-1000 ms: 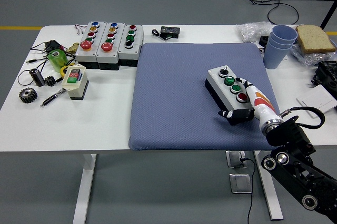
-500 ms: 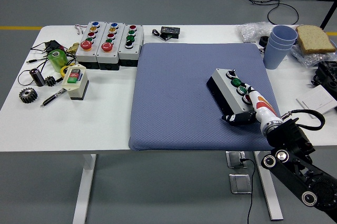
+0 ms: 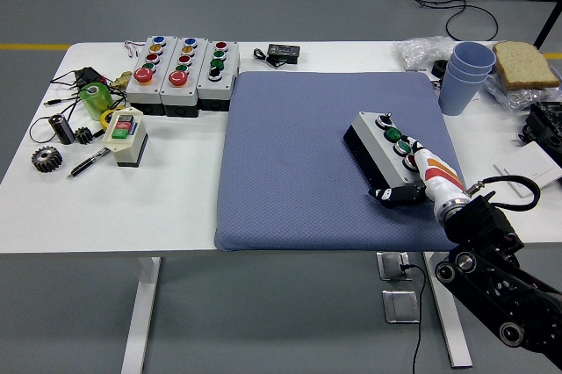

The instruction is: Pick up the button,place it on the desk,press the button,press the button

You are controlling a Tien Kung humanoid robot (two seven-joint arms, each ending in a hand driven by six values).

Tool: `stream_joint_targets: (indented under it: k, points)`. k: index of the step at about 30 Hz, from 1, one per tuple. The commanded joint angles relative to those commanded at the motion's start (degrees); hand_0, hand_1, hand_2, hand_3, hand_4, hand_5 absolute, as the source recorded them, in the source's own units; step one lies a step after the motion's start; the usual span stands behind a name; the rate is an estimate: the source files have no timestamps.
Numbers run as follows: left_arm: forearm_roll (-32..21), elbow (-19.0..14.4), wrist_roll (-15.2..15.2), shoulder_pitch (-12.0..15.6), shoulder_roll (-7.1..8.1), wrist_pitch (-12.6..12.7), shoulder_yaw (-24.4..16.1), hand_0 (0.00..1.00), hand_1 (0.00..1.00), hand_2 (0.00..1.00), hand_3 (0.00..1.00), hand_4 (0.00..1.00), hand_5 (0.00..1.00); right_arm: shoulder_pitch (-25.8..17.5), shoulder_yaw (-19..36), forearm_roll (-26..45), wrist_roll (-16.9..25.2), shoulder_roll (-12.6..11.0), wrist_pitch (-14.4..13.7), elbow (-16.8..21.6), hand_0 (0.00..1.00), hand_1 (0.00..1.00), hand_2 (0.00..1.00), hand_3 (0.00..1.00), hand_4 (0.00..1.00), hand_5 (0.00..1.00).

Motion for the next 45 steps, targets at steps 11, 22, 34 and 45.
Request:
stream_joint_targets:
  k: [11,22,34,45]
  points:
    - [1.26,0.0,0.24,0.31,-0.17,-0.14,-1.01,0.624,0.657,0.679,0.59,0.344,0.645,-0.33,-0.44,-1.39,0.97,-0.79,0.21,0.31,0.062,0.141,0.395,0.548,0.621,0.091]
    - [2.69,0.0,0.5,1.06,-0.47,-0.3,-2.03,0.623,0.657,0.68,0.593,0.343,0.647,-0.53,-1.16,-0.7,11.64,-3.37,-0.53,2.84,0.036,0.025,0.284,0.521,0.558,0.08]
    - [2.34,0.0,0.43,0.95,-0.47,-0.31,-1.45,0.624,0.657,0.68,0.593,0.341,0.649,3.28,-2.01,-4.27,25.0,-6.77,2.71,3.82,0.012,0.002,0.238,0.515,0.564,0.049]
    - [1.4,0.0,0.23,0.57,-0.5,-0.2,-1.06,0.624,0.658,0.68,0.593,0.341,0.651,3.8,-2.36,-5.34,26.16,-7.26,4.92,2.01,0.011,0.002,0.241,0.519,0.559,0.039]
